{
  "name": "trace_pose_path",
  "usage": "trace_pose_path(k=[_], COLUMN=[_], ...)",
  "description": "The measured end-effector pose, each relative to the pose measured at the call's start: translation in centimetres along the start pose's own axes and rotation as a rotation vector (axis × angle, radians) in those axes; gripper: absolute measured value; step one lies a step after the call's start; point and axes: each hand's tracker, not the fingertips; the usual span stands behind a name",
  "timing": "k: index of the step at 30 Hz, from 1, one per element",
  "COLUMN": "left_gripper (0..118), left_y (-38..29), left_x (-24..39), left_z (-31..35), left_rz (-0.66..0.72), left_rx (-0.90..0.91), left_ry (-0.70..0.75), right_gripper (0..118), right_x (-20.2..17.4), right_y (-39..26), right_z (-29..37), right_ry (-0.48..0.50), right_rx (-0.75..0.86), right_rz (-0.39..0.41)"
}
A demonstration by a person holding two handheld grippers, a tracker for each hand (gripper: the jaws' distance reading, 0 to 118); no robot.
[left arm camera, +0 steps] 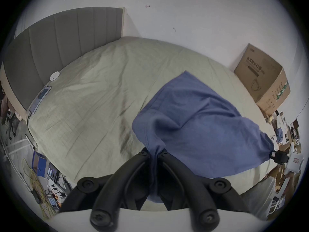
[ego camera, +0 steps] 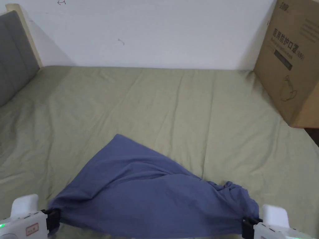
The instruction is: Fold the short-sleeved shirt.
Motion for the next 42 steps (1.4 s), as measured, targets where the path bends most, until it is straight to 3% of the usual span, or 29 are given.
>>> trace_pose_path(k=[10,19,29,36,38,42], left_gripper=[6,6,6,6,6,6], left_y=[12.1,26.4,40.8,46.9,47.5,47.0], left_x=[4.4,9.6,14.5,16.9,17.1,16.4], left_z=[4.1,5.9,4.8,4.4,3.7,1.5], left_rz=[-0.041,-0.085,-0.146,-0.199,-0.207,-0.188], left_rx=[0.233,0.365,0.459,0.528,0.541,0.531], left_ry=[-0.075,-0.097,-0.038,0.022,0.036,0.025], right_gripper=[9,9,9,9,9,9], right_x=[-4.1,-5.1,-7.3,-8.6,-8.5,-8.6], right_y=[14.3,28.0,41.9,48.0,48.6,47.6], right_z=[3.7,3.7,3.9,3.0,2.2,0.0], right_ry=[0.065,0.078,0.038,0.051,0.085,0.063], right_rx=[0.308,0.471,0.637,0.679,0.667,0.659], right_rz=[0.122,0.108,0.179,0.166,0.116,0.138])
